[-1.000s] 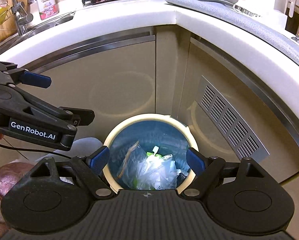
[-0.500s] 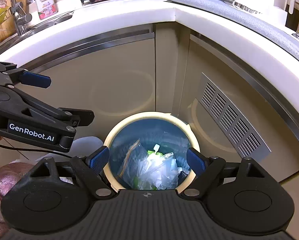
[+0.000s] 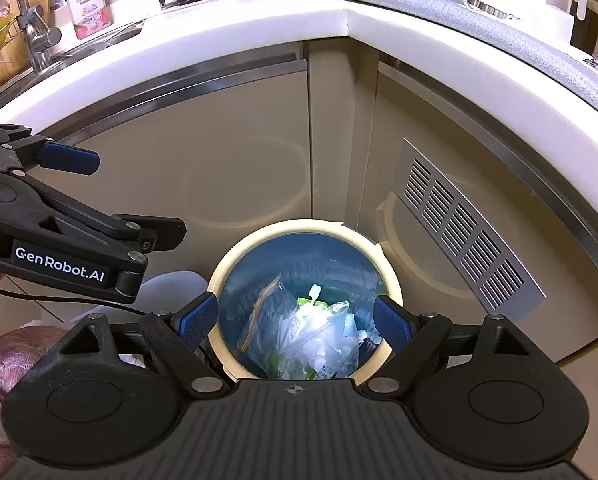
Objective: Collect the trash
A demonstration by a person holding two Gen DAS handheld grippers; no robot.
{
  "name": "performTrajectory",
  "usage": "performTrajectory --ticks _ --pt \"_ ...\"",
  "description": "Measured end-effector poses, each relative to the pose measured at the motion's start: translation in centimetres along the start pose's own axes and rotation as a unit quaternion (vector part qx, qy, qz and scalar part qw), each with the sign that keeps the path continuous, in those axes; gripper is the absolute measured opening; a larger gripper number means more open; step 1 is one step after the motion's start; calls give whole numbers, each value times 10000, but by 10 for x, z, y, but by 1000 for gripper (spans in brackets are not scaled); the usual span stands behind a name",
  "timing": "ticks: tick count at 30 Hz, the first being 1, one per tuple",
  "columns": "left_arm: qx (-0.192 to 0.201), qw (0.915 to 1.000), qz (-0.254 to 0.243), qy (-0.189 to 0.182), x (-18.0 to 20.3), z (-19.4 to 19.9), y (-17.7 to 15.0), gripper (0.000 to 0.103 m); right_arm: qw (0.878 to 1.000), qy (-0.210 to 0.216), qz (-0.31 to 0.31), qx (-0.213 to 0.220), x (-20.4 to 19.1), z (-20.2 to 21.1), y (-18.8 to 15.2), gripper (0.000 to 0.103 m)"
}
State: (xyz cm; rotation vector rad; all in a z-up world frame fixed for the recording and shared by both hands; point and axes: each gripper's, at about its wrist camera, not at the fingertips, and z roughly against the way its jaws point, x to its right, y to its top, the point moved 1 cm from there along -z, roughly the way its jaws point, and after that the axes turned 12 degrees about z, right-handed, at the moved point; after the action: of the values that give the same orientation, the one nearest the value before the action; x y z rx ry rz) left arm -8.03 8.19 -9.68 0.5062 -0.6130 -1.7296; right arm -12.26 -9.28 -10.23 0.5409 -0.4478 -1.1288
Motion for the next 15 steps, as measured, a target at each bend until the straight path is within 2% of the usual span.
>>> performTrajectory --ticks 15 --pt "-61 10000 -65 40 0 -5 0 103 9997 116 -169 -122 5 -10 -3 87"
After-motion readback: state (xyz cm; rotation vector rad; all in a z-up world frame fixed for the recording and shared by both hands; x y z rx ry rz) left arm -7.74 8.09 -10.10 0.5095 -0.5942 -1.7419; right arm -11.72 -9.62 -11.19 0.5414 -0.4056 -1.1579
